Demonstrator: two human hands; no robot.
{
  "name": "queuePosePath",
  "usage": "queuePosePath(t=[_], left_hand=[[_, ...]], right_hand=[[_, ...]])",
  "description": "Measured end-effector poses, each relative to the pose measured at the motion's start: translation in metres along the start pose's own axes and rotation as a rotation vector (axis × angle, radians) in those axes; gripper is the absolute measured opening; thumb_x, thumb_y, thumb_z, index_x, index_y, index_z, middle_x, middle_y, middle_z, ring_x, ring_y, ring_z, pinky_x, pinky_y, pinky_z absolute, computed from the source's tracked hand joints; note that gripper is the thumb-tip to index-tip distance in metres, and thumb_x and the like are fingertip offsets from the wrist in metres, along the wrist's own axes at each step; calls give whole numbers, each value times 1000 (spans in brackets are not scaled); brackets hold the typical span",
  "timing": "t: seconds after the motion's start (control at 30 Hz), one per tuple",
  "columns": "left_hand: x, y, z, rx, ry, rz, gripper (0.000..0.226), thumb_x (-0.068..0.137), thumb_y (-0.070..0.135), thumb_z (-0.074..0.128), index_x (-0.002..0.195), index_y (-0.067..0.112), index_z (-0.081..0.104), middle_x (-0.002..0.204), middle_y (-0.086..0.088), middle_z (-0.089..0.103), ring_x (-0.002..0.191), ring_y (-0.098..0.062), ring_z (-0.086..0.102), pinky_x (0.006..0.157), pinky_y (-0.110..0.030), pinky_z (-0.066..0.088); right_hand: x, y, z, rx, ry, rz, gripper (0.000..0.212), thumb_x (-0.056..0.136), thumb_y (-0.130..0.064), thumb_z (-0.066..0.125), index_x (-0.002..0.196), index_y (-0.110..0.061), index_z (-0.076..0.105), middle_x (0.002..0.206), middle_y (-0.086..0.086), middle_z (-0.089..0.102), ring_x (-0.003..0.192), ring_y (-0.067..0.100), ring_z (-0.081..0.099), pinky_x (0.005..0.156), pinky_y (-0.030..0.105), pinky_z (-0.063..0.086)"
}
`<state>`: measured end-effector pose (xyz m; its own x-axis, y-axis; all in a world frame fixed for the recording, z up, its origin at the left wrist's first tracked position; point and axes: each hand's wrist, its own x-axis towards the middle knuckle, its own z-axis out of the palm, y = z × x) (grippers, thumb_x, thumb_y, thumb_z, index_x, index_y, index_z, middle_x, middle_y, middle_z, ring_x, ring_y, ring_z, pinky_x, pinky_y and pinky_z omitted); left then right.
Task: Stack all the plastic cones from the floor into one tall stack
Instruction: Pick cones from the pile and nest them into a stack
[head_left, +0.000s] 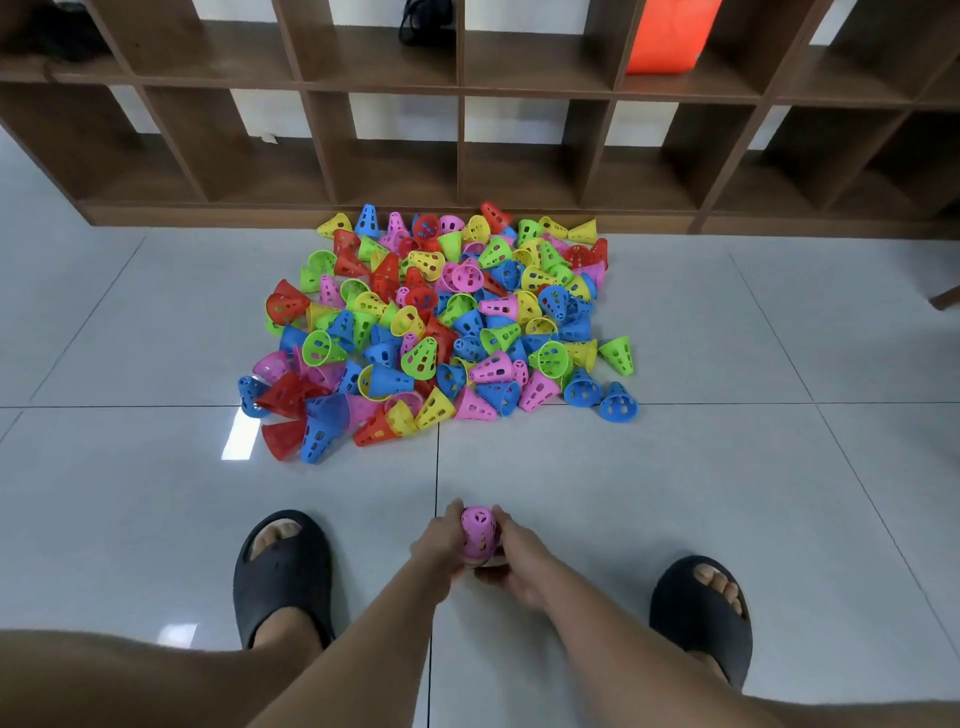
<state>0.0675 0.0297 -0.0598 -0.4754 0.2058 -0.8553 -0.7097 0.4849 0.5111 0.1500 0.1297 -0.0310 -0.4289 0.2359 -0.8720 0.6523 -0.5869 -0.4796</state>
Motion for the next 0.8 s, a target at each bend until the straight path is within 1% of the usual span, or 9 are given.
queuePosePath(t=[0.1, 0.17, 0.27, 0.37, 0.47, 0.57, 0.63, 0.77, 0.8], left_hand=[[14, 17, 31, 190, 80, 104, 50, 93, 60, 36, 123, 29, 61, 124, -10, 66, 114, -31, 56, 96, -45, 57], [23, 28, 58, 287, 121, 154, 49, 95, 55, 34, 134, 35, 54, 130, -9, 63, 122, -35, 52, 96, -41, 50], [42, 40, 103, 319, 16, 154, 74, 86, 79, 32, 134, 30, 63, 126, -8, 68, 119, -31, 63, 103, -40, 53], [50, 54, 147, 177, -87, 139, 77, 81, 86, 33, 116, 30, 73, 115, -6, 74, 104, -24, 73, 95, -42, 62], [45, 67, 187, 75, -198, 122, 61, 92, 77, 42, 117, 31, 72, 117, -2, 76, 103, -19, 74, 83, -35, 63], [38, 79, 220, 78, -333, 139, 54, 97, 70, 45, 123, 32, 72, 115, 3, 80, 110, -16, 73, 92, -34, 59], [36, 87, 239, 97, -391, 158, 51, 97, 67, 50, 122, 30, 74, 110, 5, 81, 108, -14, 74, 96, -34, 56], [40, 99, 272, 140, -464, 195, 62, 87, 74, 58, 123, 26, 74, 105, 9, 81, 82, -5, 70, 86, -28, 51], [43, 101, 280, 143, -471, 208, 65, 85, 75, 59, 124, 25, 73, 105, 9, 81, 81, -5, 69, 87, -28, 52]], right_hand=[[8, -20, -22, 71, 33, -5, 49, 107, -54, 47, 114, -17, 78, 108, 12, 80, 100, 29, 75, 74, 35, 62], [17, -35, -45, 128, 51, -10, 49, 106, -54, 49, 115, -16, 78, 109, 13, 80, 100, 30, 76, 73, 35, 62], [29, -56, -83, 188, 126, -24, 48, 105, -53, 53, 116, -12, 76, 117, 17, 75, 98, 33, 75, 69, 36, 61], [37, -76, -124, 231, 206, -35, 47, 105, -53, 53, 117, -13, 74, 118, 17, 74, 94, 33, 75, 65, 36, 61], [40, -95, -166, 298, 276, -53, 43, 106, -50, 54, 117, -14, 73, 119, 17, 73, 96, 32, 73, 67, 38, 61], [42, -106, -207, 342, 326, -88, 42, 106, -48, 55, 119, -12, 72, 123, 17, 68, 109, 34, 70, 79, 43, 64], [43, -112, -232, 360, 340, -109, 42, 106, -46, 56, 121, -11, 71, 124, 17, 67, 112, 34, 70, 87, 46, 64], [44, -121, -272, 425, 316, -147, 41, 106, -45, 55, 126, -11, 70, 126, 12, 67, 114, 32, 70, 89, 46, 64], [46, -123, -280, 457, 325, -154, 41, 106, -44, 56, 126, -10, 69, 127, 12, 66, 117, 32, 68, 88, 46, 64]])
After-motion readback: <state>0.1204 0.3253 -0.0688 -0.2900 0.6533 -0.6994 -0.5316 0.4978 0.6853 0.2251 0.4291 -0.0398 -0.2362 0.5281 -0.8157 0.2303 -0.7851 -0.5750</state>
